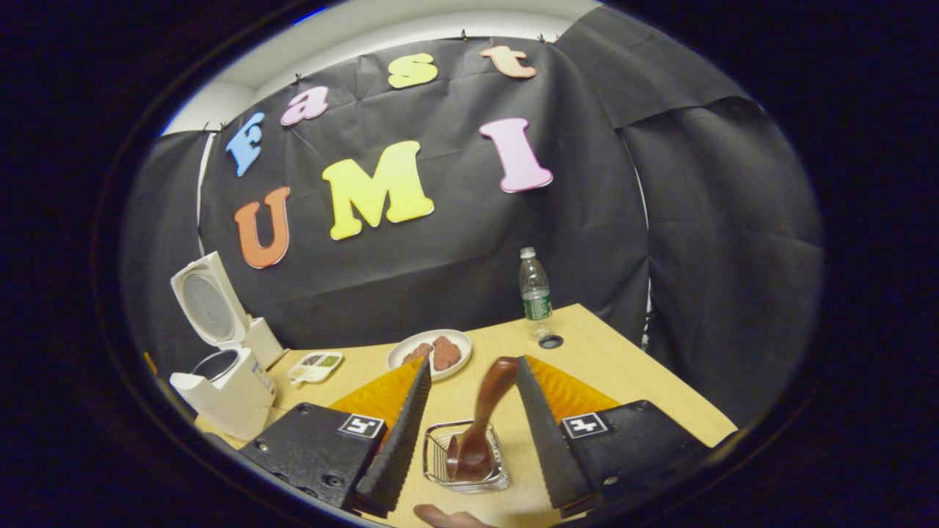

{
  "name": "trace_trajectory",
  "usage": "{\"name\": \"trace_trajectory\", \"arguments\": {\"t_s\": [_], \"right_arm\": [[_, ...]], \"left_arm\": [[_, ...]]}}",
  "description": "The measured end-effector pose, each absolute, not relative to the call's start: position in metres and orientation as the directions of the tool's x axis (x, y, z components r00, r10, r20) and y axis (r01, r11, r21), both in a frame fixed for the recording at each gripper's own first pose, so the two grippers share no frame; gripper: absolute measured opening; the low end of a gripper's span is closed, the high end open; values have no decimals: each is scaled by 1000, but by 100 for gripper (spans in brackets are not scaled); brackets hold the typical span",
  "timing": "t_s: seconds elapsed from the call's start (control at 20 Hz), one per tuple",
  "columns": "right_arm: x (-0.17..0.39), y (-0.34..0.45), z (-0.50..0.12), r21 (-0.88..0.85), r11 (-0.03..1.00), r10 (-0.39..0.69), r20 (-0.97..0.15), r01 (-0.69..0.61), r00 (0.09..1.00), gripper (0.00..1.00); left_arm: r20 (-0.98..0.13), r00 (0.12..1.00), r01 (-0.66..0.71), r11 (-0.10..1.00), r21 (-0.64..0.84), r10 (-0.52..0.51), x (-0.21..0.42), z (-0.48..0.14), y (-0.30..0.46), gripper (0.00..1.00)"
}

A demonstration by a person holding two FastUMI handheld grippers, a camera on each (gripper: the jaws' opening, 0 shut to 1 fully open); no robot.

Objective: Close the left gripper, press the button to open the rice cooker; take a wooden spoon from the chopstick holder with the right hand, scoop a spoonful of rice and pour it into the rice cooker, then put the wooden spoon back into the chopstick holder.

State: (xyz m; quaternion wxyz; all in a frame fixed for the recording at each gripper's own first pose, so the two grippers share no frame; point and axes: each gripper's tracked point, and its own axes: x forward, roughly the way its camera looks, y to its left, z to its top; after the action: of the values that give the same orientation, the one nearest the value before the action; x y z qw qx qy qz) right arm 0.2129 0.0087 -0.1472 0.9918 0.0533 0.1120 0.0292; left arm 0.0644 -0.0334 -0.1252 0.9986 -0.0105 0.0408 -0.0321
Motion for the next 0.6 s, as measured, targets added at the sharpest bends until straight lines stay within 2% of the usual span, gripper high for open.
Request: {"name": "trace_trajectory", "arguments": {"t_s": [0.1,0.15,0.35,0.5,0.55,0.6], "right_arm": [[202,10,-139,99,994,69,-207,-50,976,87],[194,10,-134,90,994,72,-198,-55,978,89],[161,19,-111,54,995,91,-144,-84,985,85],[137,34,-99,18,989,148,-96,-147,984,93],[130,35,-94,5,987,160,-74,-160,984,99],[126,37,-91,-9,985,170,-59,-170,984,99]], "left_arm": [[-68,995,74,996,-44,-77,70,-120,-32,93],[-71,994,78,996,-49,-81,74,-118,-30,93],[-34,998,61,997,-37,-62,88,-91,-11,93],[20,999,38,999,-29,-38,100,-65,8,93],[34,999,34,999,-21,-33,103,-57,14,93],[53,998,27,1000,-12,-26,105,-47,20,93]]}}
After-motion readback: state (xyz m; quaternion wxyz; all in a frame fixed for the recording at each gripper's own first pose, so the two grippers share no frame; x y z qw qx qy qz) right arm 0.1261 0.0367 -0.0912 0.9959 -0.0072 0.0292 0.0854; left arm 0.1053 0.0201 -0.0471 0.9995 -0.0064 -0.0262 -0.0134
